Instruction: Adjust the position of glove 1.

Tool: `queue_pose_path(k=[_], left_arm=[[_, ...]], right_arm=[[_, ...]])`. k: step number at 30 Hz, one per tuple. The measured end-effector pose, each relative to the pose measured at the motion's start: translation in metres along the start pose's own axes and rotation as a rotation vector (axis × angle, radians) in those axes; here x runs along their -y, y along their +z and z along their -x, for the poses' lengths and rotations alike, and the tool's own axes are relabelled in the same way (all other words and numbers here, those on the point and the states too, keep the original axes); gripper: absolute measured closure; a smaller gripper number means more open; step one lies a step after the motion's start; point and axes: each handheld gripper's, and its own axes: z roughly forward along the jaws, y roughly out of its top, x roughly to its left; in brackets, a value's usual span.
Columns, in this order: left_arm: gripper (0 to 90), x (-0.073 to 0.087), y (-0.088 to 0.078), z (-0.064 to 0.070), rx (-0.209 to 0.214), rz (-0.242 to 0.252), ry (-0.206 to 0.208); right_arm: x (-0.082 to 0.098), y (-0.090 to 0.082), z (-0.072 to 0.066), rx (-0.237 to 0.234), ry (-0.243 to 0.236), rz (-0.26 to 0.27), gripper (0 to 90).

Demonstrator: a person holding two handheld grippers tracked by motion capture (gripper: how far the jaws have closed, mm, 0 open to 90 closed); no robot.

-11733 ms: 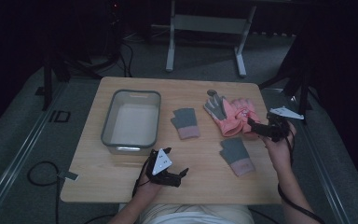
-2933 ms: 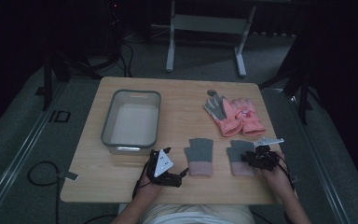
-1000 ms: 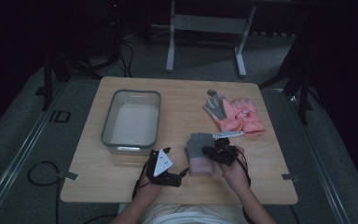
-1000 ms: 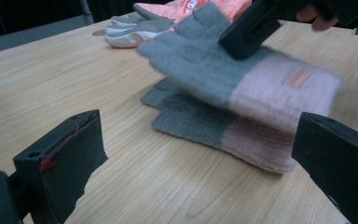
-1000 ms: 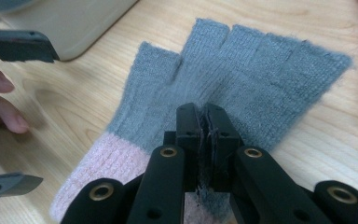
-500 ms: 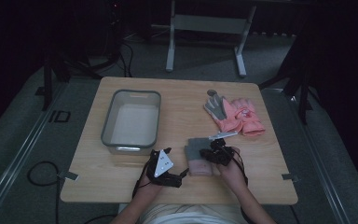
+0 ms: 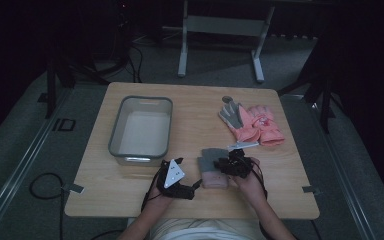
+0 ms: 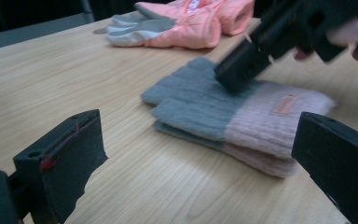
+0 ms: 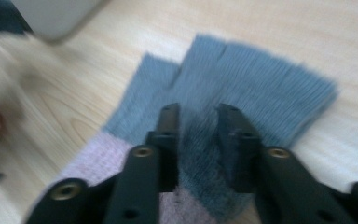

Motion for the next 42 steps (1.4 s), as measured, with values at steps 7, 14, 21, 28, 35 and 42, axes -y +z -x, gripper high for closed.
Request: queue_pose_path(k=[7, 14, 21, 28, 35, 42], left_arm=[[3.8, -0.018, -0.002, 0.007, 0.034, -0.058, 0.026], [14.6, -0.038, 0.004, 0.019, 0.21, -0.101, 0.065], [28.6, -0.048, 0.025, 0.025, 0.277, -0.199, 0.251], [37.8, -0.043, 0.044, 0.027, 0.31, -0.305, 0.438], [38.2, -0.036, 0.053, 0.031, 0.281, -0.343, 0.515], [45.1, -0.032, 0.057, 0.03, 0.271, -0.352, 0.502]], right_arm=[[-0.009, -0.034, 0.017, 0.026, 0.012, 0.072, 51.8], [-0.009, -0.051, 0.032, 0.03, 0.037, 0.126, 53.3], [-0.018, -0.044, 0.036, 0.027, 0.019, 0.102, 60.3], [-0.025, -0.024, 0.048, 0.033, 0.073, 0.075, 55.1], [-0.019, 0.006, 0.054, 0.048, 0.14, 0.017, 47.6], [-0.012, 0.021, 0.057, 0.062, 0.204, -0.041, 43.5]])
